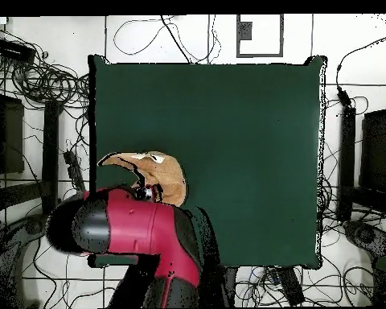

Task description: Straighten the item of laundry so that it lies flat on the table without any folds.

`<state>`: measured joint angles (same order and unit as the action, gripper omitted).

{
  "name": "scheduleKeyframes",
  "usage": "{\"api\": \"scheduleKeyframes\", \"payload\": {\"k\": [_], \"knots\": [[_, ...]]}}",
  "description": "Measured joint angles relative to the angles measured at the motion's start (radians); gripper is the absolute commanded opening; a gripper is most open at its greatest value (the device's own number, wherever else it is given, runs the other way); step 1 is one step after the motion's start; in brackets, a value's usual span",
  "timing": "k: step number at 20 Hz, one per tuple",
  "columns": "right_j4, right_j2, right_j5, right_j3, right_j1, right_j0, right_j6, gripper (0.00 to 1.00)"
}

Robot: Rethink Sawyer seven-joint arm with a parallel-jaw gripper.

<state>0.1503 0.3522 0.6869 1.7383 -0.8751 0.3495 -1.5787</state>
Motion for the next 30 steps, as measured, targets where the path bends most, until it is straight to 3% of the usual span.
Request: {"api": "scheduleKeyframes", "payload": {"k": [2, 8, 14, 20, 25, 26, 30], "knots": [[0.000, 0.044, 0.004, 0.022, -0.064, 0.056, -0.015, 0.00], [0.004, 0.099, 0.006, 0.046, -0.143, 0.135, -0.081, 0.00], [0.032, 0.111, 0.006, 0.072, -0.182, 0.142, -0.148, 0.00], [0.064, 0.091, 0.006, 0.092, -0.168, 0.067, -0.158, 0.00], [0.081, 0.012, -0.050, 0.098, -0.112, -0.079, -0.158, 0.00], [0.082, -0.030, -0.105, 0.100, -0.073, -0.143, -0.158, 0.00], [0.077, -0.079, -0.195, 0.106, -0.018, -0.211, -0.158, 0.00]]}}
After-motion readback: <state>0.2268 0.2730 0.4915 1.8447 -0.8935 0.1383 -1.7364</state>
